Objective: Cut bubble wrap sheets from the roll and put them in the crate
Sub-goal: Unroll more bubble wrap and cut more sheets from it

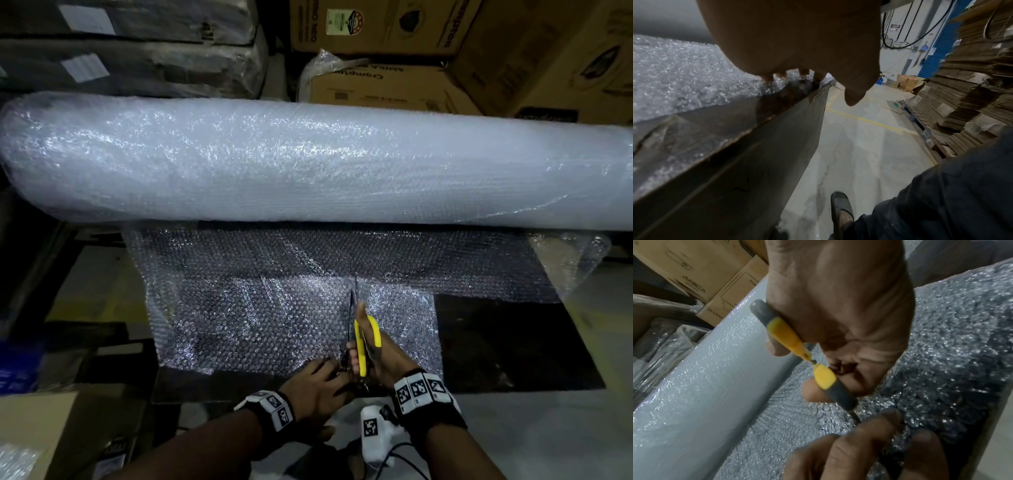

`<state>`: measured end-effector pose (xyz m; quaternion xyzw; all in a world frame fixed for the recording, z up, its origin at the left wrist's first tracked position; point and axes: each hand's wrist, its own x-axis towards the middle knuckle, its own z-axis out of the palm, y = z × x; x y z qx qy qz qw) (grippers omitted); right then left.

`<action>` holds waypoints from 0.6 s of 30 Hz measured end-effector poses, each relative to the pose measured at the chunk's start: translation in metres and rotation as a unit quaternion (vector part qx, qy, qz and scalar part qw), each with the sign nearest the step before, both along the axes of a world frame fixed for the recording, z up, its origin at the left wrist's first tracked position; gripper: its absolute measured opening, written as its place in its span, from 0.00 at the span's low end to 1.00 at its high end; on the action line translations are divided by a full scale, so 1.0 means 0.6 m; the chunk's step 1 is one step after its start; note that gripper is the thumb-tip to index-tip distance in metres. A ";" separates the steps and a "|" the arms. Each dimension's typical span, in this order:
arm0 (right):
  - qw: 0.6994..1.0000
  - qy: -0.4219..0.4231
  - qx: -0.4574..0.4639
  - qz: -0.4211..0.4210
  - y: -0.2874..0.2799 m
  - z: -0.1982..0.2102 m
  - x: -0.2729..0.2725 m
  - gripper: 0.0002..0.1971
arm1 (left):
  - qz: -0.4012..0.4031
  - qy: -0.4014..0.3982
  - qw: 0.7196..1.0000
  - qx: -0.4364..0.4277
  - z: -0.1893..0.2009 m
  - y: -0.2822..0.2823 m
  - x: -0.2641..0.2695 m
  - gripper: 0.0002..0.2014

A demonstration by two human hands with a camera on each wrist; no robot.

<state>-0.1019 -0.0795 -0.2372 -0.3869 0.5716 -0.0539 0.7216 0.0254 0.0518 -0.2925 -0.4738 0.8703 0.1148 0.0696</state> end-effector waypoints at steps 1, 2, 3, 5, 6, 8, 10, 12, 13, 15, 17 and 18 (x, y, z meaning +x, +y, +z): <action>1.000 0.008 -0.009 0.000 -0.003 0.000 0.004 0.44 | 0.000 0.002 1.000 0.002 0.000 0.000 0.000 0.38; 1.000 0.018 -0.018 -0.001 -0.004 0.002 0.007 0.44 | -0.002 0.002 1.000 0.005 -0.001 -0.001 0.000 0.38; 0.999 0.031 -0.028 -0.003 -0.006 0.000 0.010 0.44 | -0.003 0.001 1.000 0.007 -0.002 -0.001 0.000 0.38; 0.998 0.050 -0.041 -0.006 -0.008 -0.004 0.017 0.41 | -0.006 -0.003 1.000 0.012 -0.003 -0.001 0.001 0.39; 0.997 0.054 -0.047 -0.011 -0.009 -0.006 0.019 0.39 | -0.008 -0.003 1.000 0.014 -0.004 -0.001 0.001 0.39; 0.997 0.060 -0.053 -0.007 -0.012 -0.008 0.021 0.39 | -0.007 -0.004 1.000 0.026 -0.007 -0.002 0.001 0.41; 0.997 0.066 -0.051 0.004 -0.014 -0.008 0.020 0.41 | -0.005 -0.008 0.999 0.036 -0.008 -0.002 0.002 0.42; 0.998 0.055 -0.044 0.002 -0.013 -0.007 0.016 0.41 | -0.007 -0.010 0.999 0.037 -0.006 -0.002 0.002 0.41; 0.998 0.047 -0.037 -0.001 -0.012 -0.006 0.014 0.41 | -0.007 -0.009 0.999 0.034 -0.005 -0.002 0.001 0.41; 0.999 0.043 -0.024 0.001 -0.014 -0.004 0.014 0.43 | -0.002 -0.004 1.000 0.021 -0.002 -0.001 -0.001 0.42; 0.999 0.045 -0.023 0.008 -0.015 0.001 0.018 0.44 | 0.005 0.004 1.000 0.005 0.001 0.000 -0.002 0.44; 0.998 0.051 -0.027 0.010 -0.016 0.002 0.020 0.44 | 0.005 0.007 1.000 0.001 0.001 0.001 -0.002 0.45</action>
